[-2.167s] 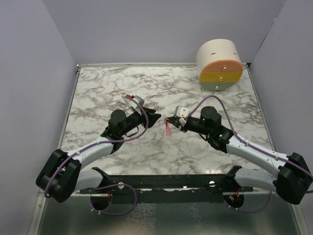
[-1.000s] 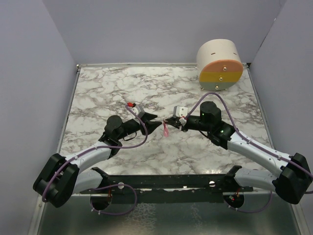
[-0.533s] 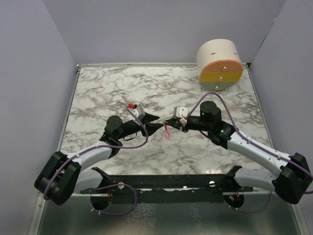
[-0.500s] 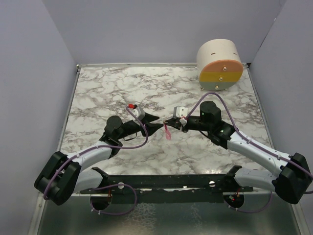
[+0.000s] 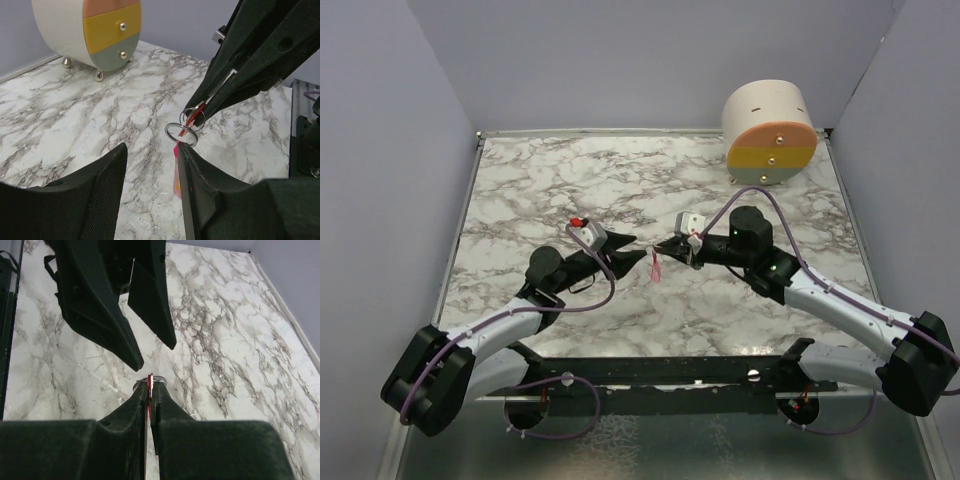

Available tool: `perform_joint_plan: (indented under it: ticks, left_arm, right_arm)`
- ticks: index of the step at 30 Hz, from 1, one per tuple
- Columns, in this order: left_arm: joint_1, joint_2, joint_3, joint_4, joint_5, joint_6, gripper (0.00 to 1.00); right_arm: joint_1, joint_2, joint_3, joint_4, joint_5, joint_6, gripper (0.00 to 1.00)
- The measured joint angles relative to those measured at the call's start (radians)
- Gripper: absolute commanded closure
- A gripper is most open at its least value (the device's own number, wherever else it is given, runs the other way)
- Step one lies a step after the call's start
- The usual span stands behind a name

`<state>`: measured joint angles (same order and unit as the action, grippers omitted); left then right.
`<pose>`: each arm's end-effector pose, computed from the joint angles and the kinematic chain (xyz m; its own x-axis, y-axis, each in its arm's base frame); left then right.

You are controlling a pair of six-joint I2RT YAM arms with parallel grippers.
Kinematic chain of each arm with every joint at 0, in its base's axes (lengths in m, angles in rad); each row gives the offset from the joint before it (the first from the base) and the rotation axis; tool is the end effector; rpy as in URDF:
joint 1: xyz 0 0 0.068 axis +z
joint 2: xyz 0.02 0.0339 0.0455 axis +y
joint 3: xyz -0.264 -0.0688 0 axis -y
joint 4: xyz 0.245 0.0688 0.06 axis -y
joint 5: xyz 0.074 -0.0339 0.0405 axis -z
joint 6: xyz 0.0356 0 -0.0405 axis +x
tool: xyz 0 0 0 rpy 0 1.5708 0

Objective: Put the keys on the keyring

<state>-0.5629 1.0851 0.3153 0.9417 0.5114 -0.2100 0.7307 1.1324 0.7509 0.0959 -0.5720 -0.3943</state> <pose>0.1750 -0.1310 0.2375 -0.0405 -0.1894 -0.9811 0.8841 0.4506 -0.1235 0.1788 0.1861 0.2877 0.1705 -0.2810 -0.9445 -0.9558 0.1858 -0.2278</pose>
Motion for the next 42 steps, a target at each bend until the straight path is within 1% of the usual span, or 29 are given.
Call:
perform_joint_plan:
  ticks: [8, 13, 19, 28, 42]
  left_arm:
    - [0.000, -0.013, -0.007, 0.000, 0.008, 0.008, 0.52]
    - [-0.002, 0.006, -0.007, 0.017, 0.028, 0.008, 0.50]
    - [-0.009, 0.030, -0.008, 0.072, 0.027, 0.007, 0.49]
    - [-0.029, 0.074, -0.015, 0.152, 0.027, 0.002, 0.49]
    - [-0.029, 0.097, -0.028, 0.216, -0.018, -0.008, 0.48]
  right_arm:
    - [0.000, -0.006, -0.016, 0.106, 0.077, 0.119, 0.99]
    - [0.000, -0.009, -0.018, 0.133, 0.113, 0.185, 0.99]
    - [0.000, -0.009, -0.018, 0.133, 0.132, 0.224, 0.99]
    - [0.000, -0.009, -0.017, 0.127, 0.151, 0.251, 0.99]
    - [0.000, -0.016, -0.017, 0.103, 0.156, 0.203, 0.99]
